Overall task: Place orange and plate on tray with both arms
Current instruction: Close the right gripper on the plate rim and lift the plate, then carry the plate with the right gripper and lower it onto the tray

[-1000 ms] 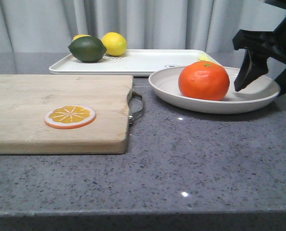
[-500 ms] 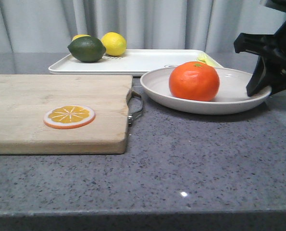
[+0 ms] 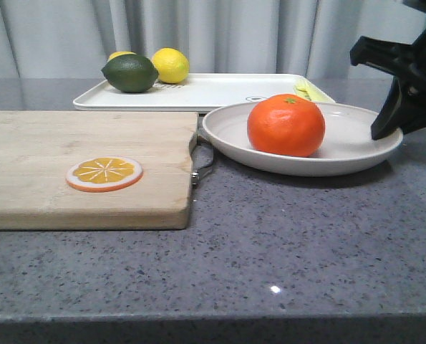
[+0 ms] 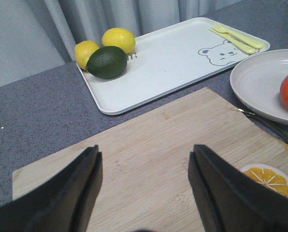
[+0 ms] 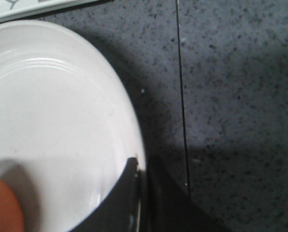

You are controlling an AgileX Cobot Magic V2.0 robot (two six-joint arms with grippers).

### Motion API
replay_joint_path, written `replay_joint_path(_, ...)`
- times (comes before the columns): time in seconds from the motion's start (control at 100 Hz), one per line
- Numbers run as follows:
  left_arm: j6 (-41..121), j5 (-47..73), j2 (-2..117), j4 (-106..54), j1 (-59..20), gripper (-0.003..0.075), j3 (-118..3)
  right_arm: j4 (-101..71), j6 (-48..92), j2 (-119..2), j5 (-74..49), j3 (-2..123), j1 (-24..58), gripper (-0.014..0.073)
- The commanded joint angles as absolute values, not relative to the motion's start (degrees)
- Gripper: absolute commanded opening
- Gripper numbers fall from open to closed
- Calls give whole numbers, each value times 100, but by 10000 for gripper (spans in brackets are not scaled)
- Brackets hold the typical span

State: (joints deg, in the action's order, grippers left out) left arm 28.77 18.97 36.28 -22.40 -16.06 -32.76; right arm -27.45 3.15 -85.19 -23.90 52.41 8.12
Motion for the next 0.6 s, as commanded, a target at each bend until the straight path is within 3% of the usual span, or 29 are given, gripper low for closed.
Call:
replay_joint_path(0.0, 2887, 1528, 3624, -2338, -1596, 386, -3436, -2671, 450, -8173, -2475, 5349, 703, -92)
replay_joint_path(0.59, 2887, 1528, 3624, -2338, -1596, 386, -3436, -3037, 455, -8154, -2969, 7325, 676, -92)
